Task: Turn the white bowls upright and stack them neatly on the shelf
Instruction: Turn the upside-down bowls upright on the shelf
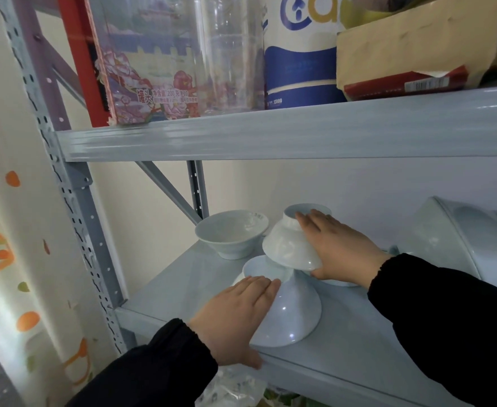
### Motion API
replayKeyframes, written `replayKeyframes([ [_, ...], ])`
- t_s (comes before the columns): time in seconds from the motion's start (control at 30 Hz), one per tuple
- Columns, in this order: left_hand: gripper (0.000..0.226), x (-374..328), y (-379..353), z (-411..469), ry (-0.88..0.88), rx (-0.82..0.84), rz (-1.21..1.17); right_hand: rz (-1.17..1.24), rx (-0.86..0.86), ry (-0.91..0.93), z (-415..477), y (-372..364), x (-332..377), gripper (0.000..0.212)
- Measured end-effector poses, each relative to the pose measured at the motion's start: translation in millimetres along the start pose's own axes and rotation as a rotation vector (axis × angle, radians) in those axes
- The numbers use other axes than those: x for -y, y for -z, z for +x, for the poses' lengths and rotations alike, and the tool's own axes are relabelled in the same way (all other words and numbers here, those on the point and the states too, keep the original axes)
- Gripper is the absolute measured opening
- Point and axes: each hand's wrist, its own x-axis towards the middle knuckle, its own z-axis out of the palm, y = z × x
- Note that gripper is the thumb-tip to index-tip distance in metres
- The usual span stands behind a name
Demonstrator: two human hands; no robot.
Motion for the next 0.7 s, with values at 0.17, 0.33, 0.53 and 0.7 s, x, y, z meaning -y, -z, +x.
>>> replayKeyframes([
  [0.17,0.138,3.9,-12.8,-10.3,-0.036,0.007,0.119,-0.023,0.001,-0.007,1.0,0.3,-3.0,0.116],
  [0.33,0.136,3.9,-18.3,-15.0,-0.027,-0.059,0.134,-0.043,-0.005,0.000,3.7,-1.8,-4.8,0.116],
  [0.53,0.127,14.6,-17.1,-25.0,-0.013,-0.083,0.132,-0.125,0.019,0.063,-1.2,-1.6,-2.5,0.104],
  [0.7,0.120,26.3,2.8,-49.1,0.191,-0.199,-0.150,-0.115,0.025,0.048,-2.6,-0.8,-2.0,0.105],
])
